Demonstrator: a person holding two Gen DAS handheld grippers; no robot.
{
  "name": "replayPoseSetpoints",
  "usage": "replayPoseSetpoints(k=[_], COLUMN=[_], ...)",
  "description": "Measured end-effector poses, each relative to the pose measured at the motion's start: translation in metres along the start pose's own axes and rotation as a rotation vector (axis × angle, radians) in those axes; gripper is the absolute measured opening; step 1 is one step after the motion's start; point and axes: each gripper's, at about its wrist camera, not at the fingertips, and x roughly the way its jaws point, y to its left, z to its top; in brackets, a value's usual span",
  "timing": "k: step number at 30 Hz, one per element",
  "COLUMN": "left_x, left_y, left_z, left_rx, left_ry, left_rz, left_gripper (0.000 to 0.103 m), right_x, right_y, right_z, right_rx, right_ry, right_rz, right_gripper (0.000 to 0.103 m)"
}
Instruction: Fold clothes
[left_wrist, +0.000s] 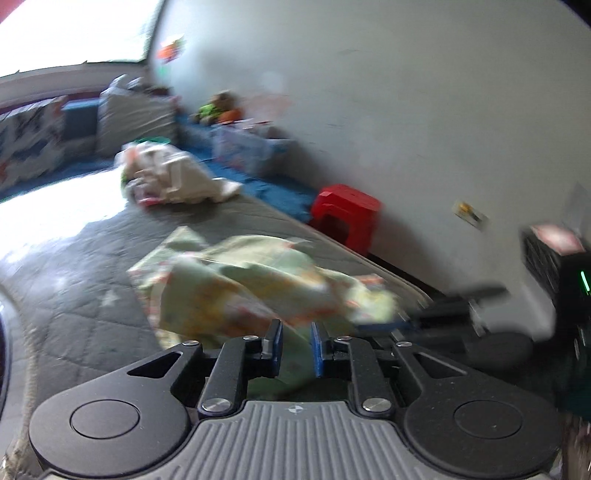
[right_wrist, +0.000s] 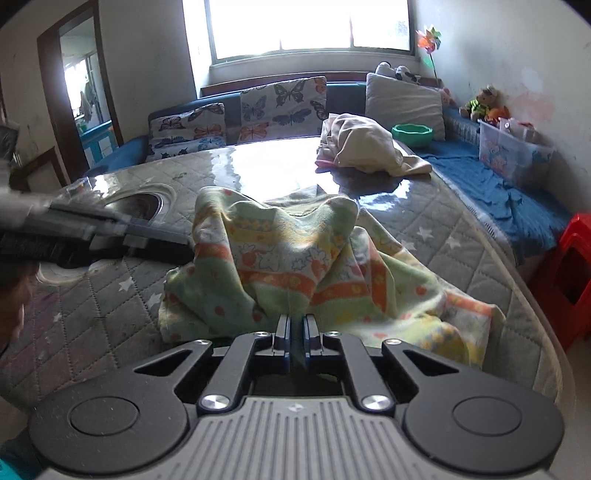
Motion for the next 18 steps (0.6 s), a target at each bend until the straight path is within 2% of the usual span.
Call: replayPoseSetpoints(k=[3,5,6,8,9,11,13,15,18], left_x=[0.0,-0.001,-0.003,-0.011,-0.013,-0.017,-0.015,-0.009,0.004], left_y=[-0.012,-0.008,-0.004,0.005,0.011,0.021,0.032,0.044,0.061], left_z=[-0.008,-0.005,-0.003,0.002,0.006,0.014,0.024,0.032,0.038], left_rx=[0.046,0.021,0.011,-0.011,-0.025,-0.053,-0.087,-0.117,-0.157], left_ry=[0.004,-0.002,-0.014,-0.04,-0.054,-0.089,-0.105,-0.099,-0.064], left_rz=[0.024,0.053,0.069,0.098,0.117,0.172,0.22,0.255,0.259], left_gripper=[0.019,0.019,0.022,0.034,0.047,0.059,0.077,0.087,0.088], right_x=[-0.011,-0.015,-0.016,-0.015,-0.013,-0.005,0.007,0.023,0.043], right_y=[-0.007,-0.011,-0.013,-0.015,-0.016,-0.018,-0.023,-0.028,-0.035], right_z=[0.006,0.013,0.02,0.031,0.036,0.049,0.063,0.075,0.083], right_rx=[0.029,0.035,0.037,0.037,0.035,0.027,0.038,0.055,0.08], right_ry=[-0.028,-0.048,-0.059,-0.071,-0.077,-0.089,-0.09,-0.076,-0.045], right_rz=[0.001,-0.003,-0.002,-0.002,-0.003,-0.006,-0.006,-0.009,-0.015], right_gripper=[0.011,0.012,0.013,0.026,0.033,0.034,0.039,0.04,0.04])
